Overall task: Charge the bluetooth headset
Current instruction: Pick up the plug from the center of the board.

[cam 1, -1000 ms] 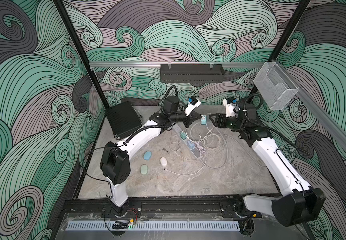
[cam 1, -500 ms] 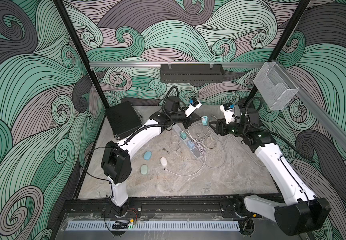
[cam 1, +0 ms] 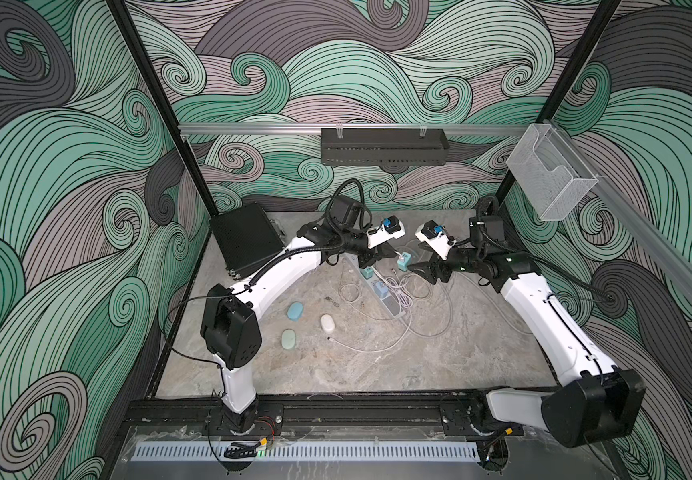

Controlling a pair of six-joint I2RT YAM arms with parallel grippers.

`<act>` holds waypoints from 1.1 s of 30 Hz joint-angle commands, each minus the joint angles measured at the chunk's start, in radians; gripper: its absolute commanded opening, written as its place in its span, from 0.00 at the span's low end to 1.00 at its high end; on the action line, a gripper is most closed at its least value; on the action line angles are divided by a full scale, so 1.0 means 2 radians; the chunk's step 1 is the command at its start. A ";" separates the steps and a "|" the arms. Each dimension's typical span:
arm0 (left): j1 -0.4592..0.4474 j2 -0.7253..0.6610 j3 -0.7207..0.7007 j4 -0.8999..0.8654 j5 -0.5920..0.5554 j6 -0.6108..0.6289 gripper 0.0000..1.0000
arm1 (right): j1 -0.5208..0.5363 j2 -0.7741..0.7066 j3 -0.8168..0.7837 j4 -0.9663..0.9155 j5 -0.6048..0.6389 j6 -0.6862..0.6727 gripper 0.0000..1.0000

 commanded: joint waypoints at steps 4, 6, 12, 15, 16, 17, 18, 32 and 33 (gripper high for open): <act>0.004 -0.028 0.035 -0.063 0.034 0.061 0.00 | -0.007 0.050 0.054 -0.088 -0.076 -0.139 0.75; 0.004 -0.027 0.039 -0.072 0.038 0.068 0.00 | -0.007 0.064 0.069 -0.103 -0.085 -0.150 0.74; 0.005 -0.027 0.044 -0.091 0.045 0.085 0.00 | -0.006 0.081 0.079 -0.136 -0.125 -0.201 0.65; 0.005 -0.025 0.049 -0.095 0.049 0.087 0.00 | -0.003 0.090 0.082 -0.137 -0.133 -0.203 0.60; 0.005 -0.025 0.050 -0.097 0.050 0.087 0.00 | -0.003 0.092 0.084 -0.138 -0.136 -0.204 0.58; 0.004 -0.025 0.051 -0.097 0.052 0.087 0.00 | -0.001 0.095 0.086 -0.140 -0.138 -0.207 0.56; 0.005 -0.025 0.052 -0.098 0.053 0.087 0.00 | 0.002 0.097 0.088 -0.142 -0.138 -0.210 0.55; 0.005 -0.023 0.060 -0.100 0.055 0.086 0.00 | 0.020 0.117 0.106 -0.165 -0.141 -0.229 0.42; 0.005 -0.022 0.059 -0.100 0.054 0.086 0.00 | 0.020 0.116 0.107 -0.165 -0.142 -0.228 0.40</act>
